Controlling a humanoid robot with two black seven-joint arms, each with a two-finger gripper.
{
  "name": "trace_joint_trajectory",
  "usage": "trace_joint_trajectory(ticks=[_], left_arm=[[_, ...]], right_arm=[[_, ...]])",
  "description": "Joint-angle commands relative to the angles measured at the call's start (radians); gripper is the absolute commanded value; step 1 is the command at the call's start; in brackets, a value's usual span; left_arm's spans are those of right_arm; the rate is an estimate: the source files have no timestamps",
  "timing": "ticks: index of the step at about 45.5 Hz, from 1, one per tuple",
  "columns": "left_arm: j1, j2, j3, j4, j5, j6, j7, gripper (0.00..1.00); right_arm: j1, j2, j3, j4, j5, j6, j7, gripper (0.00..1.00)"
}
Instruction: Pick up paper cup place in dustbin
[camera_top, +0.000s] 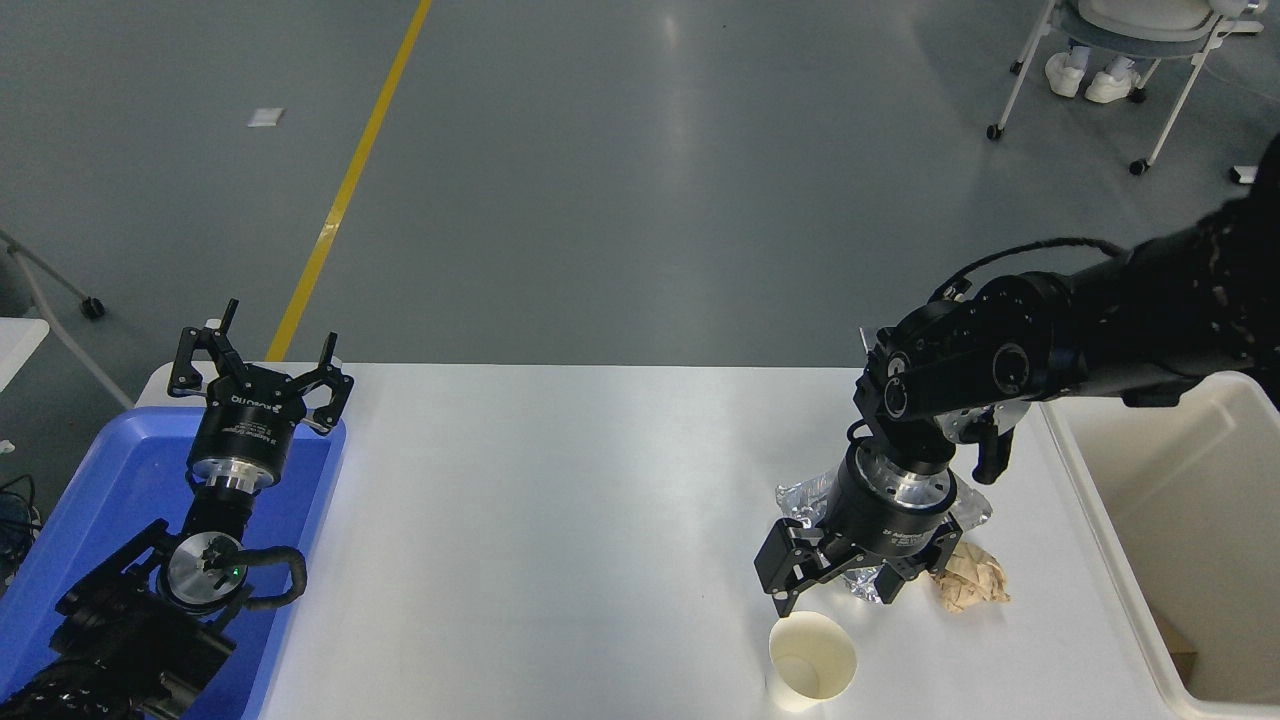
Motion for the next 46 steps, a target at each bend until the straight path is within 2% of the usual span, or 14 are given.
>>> trace_joint_trajectory(ticks=[1,13,17,19,22,26,30,31,33,46], left_arm=[[0.000,0.000,0.000,0.000,0.000,0.000,0.000,1.00],[0.000,0.000,0.000,0.000,0.000,-0.001,0.000,1.00],[0.000,0.000,0.000,0.000,0.000,-0.001,0.000,1.00],[0.000,0.000,0.001,0.000,0.000,-0.001,0.000,1.00],[0.000,0.000,0.000,0.000,0.000,0.000,0.000,1.00],[0.000,0.000,0.000,0.000,0.000,-0.001,0.000,1.00],[0.000,0.000,0.000,0.000,0.000,-0.001,0.000,1.00],[0.000,0.000,0.000,0.000,0.000,0.000,0.000,1.00],[0.000,0.000,0.001,0.000,0.000,0.000,0.000,1.00],[0.000,0.000,0.000,0.000,0.000,0.000,0.000,1.00]], right_arm=[[-0.104,-0.027,0.016,-0.051,-0.045,-0.039,-0.001,1.00],[-0.199,-0.026,0.027,-0.119,-0.048,-0.106,-0.001,1.00],[-0.228,-0.030,0.038,-0.131,-0.050,-0.113,0.000,0.95],[-0.234,-0.039,0.039,-0.133,-0.048,-0.113,0.003,0.88],[-0.239,-0.055,0.042,-0.133,-0.050,-0.113,0.013,0.66],[-0.248,-0.061,0.042,-0.133,-0.061,-0.111,0.036,0.45],[-0.257,-0.064,0.044,-0.133,-0.093,-0.111,0.059,0.37],[-0.260,-0.064,0.044,-0.133,-0.096,-0.111,0.062,0.29],[-0.263,-0.064,0.044,-0.133,-0.096,-0.105,0.066,0.01],[-0.262,-0.061,0.045,-0.134,-0.096,-0.099,0.068,0.00]])
